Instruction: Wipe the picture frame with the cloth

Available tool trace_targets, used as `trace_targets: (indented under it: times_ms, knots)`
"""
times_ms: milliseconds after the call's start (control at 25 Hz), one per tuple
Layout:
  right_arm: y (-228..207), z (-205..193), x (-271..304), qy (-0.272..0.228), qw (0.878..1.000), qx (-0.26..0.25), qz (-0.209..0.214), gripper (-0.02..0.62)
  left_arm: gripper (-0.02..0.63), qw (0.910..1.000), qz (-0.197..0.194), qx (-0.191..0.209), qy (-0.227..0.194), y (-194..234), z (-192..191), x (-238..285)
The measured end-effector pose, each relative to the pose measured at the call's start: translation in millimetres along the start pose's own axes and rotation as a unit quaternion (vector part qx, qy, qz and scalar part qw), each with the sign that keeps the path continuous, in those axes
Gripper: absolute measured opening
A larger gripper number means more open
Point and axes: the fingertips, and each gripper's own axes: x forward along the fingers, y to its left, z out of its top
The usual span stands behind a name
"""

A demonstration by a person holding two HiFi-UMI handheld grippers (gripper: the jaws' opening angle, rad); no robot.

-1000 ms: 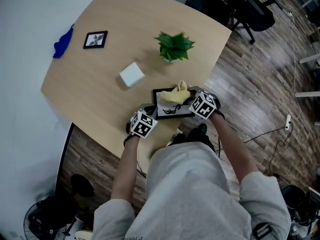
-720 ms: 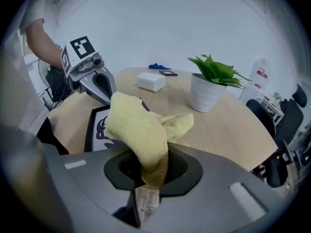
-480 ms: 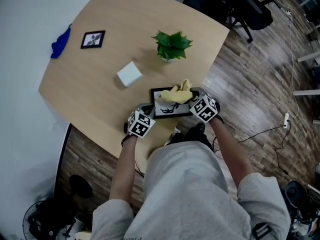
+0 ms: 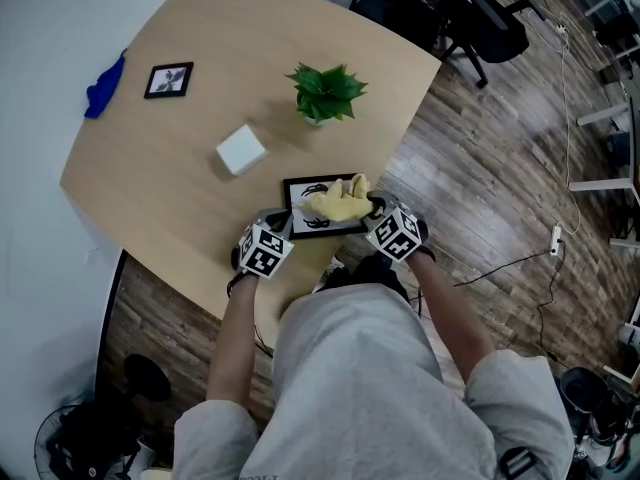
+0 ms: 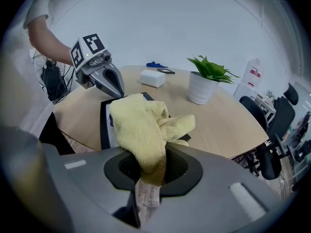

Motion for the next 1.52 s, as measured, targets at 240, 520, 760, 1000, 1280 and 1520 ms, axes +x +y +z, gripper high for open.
trace_targets:
  times_ms: [240, 520, 760, 1000, 1280, 1520]
  knots:
    - [22.7, 0.3, 1.4, 0.015, 0.999, -0.043, 0.013, 0.064, 0.052, 1.0000, 0.000, -0.001, -0.003, 0.0, -0.4, -0.1]
    - [38.1, 6.0, 13.1, 0.044, 0.996, -0.072, 0.028, 0.063, 0.052, 1.0000, -0.004, -0.002, -0.005, 0.6, 0.0, -1.2]
    - [37.3, 7.3, 16.1, 0.066, 0.995, -0.058, 0.053, 0.063, 0.052, 1.0000, -0.007, -0.001, -0.006, 2.0, -0.4, -1.3]
    - [38.9, 27.8, 29.5, 0.071, 0.992, -0.018, 0.102, 0.064, 0.052, 0.9999, -0.009, -0.001, -0.007, 0.5, 0.6, -1.4]
    - [46.3, 54.8, 50.9, 0.056, 0.992, -0.009, 0.116, 0.064, 0.052, 0.9999, -0.013, -0.006, -0.007, 0.9, -0.5, -1.9]
    - [59.2, 72.1, 62.3, 0.051, 0.992, -0.022, 0.116, 0.064, 0.052, 0.9999, -0.014, -0.006, -0.006, 0.9, -0.3, -0.4]
